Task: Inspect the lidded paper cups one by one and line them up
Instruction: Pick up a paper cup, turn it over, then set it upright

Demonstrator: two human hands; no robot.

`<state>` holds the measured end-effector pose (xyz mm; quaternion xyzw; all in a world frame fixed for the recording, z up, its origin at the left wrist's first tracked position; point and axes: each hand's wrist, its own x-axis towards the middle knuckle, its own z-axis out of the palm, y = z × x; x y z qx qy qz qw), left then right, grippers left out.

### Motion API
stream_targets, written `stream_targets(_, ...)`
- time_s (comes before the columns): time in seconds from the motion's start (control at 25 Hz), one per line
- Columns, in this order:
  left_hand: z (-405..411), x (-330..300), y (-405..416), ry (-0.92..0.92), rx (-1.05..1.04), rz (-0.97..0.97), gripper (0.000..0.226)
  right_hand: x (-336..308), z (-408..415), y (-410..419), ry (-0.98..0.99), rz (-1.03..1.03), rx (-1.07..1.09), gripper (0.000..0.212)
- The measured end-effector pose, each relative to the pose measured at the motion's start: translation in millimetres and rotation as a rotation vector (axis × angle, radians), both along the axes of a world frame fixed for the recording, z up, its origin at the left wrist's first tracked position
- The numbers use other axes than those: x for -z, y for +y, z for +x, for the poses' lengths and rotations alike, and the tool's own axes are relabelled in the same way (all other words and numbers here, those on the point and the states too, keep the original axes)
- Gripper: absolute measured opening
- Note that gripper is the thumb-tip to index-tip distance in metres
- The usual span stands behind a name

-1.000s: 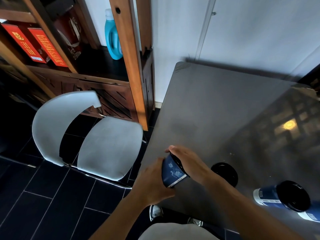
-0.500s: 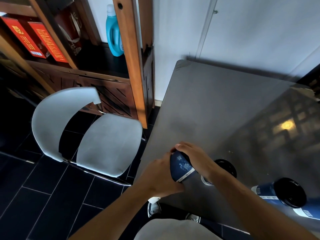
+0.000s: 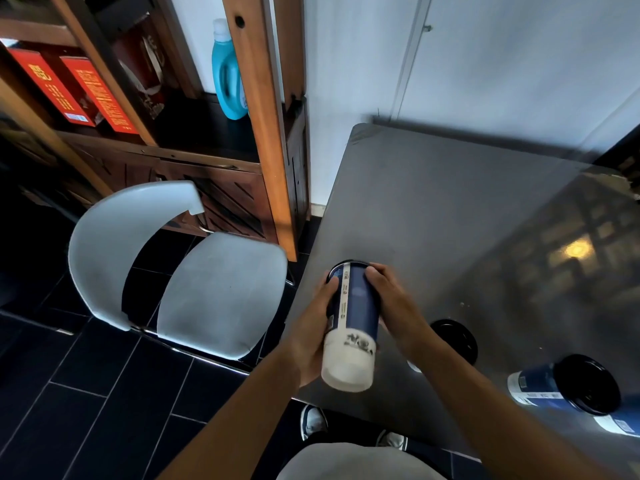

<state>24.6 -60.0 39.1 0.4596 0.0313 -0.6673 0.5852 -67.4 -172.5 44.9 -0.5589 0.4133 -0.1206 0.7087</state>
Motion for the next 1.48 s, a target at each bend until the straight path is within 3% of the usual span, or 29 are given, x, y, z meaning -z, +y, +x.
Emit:
stream_targets(0.24, -10, -7, -20, -0.011, -0.2, 0.124, 0.035, 7, 8, 8, -0.026, 0.384, 0.278, 0.04)
stream_targets(0.4, -15, -8, -19, -0.022, -0.203, 0.149, 0.034, 6, 6, 10, -0.011, 0.405, 0.304, 0.044)
stream_targets(0.52, -16, -5, -18, -0.075, -0.16, 0.184, 0.047, 3, 4, 10, 0.005, 0.391, 0.303, 0.048)
stream_targets(0.64, -13, -5, -14, -0.417, 0.104, 0.263, 0.075, -4, -1, 6, 0.022, 0.408, 0.287, 0.041)
stream_targets(0.76, -14, -10, -12, -0.709, 0.266, 0.262, 0.075, -7, -4, -1, 0.064, 0.365, 0.282, 0.045)
stream_targets(0.84, -13, -8, -14, -0.663, 0.16, 0.219, 0.072, -11, -2, -3, 0.055, 0.385, 0.288, 0.049)
stream_targets(0.96, -15, 2, -18, -0.345, -0.05, 0.129, 0.084, -17, -1, -2, 0.001, 0.456, 0.348, 0.051)
stream_targets(1.04, -18, 1, -19, -0.243, -0.119, 0.094, 0.095, -17, -4, -5, -0.031, 0.51, 0.345, 0.048)
stream_targets(1.28, -23, 5, -23, -0.285, -0.085, 0.069, 0.098, -22, -4, -10, -0.065, 0.578, 0.32, 0.044)
stream_targets(1.48, -23, -4, -20, -0.399, 0.016, 0.077, 0.086, -24, -6, -11, -0.028, 0.535, 0.294, 0.042)
